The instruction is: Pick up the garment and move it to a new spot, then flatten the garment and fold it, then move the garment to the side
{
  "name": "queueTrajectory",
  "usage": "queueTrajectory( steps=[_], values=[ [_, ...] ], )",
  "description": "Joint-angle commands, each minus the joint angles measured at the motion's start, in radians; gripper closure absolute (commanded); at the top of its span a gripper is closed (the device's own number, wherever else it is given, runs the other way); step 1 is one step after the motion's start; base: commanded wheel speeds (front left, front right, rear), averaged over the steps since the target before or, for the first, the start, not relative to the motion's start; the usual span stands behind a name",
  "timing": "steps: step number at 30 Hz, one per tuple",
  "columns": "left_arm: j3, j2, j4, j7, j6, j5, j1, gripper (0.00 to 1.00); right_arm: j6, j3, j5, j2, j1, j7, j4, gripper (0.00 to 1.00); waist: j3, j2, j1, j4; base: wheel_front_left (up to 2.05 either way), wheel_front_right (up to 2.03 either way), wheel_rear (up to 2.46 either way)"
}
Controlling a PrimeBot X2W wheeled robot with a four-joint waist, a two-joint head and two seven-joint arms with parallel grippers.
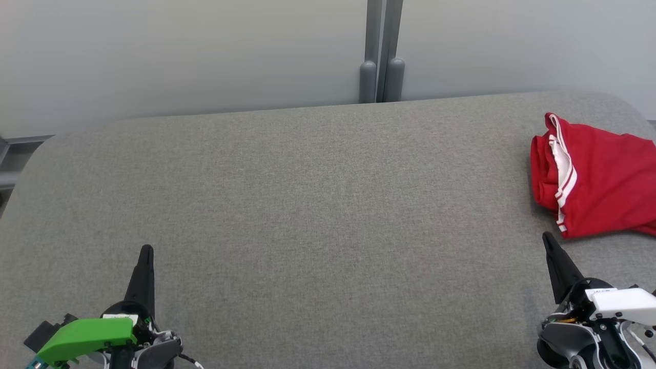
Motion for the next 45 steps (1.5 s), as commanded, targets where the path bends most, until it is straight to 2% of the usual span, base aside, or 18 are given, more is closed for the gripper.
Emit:
queueTrajectory(
  steps=[1,45],
  values=[
    [0.003,0.0,0.0,0.004,-0.006,-0.001,-0.012,1.0,0.0,-0.003,-0.005,-0.001,-0.007,0.002,-0.003,1.0,0.0,0.0,0.0,0.0,0.0,0.0,0.0],
    [0.004,-0.001,0.0,0.006,-0.006,0.001,-0.012,1.0,0.0,-0.007,-0.009,0.002,-0.008,0.006,-0.002,1.0,0.0,0.0,0.0,0.0,0.0,0.0,0.0]
  ],
)
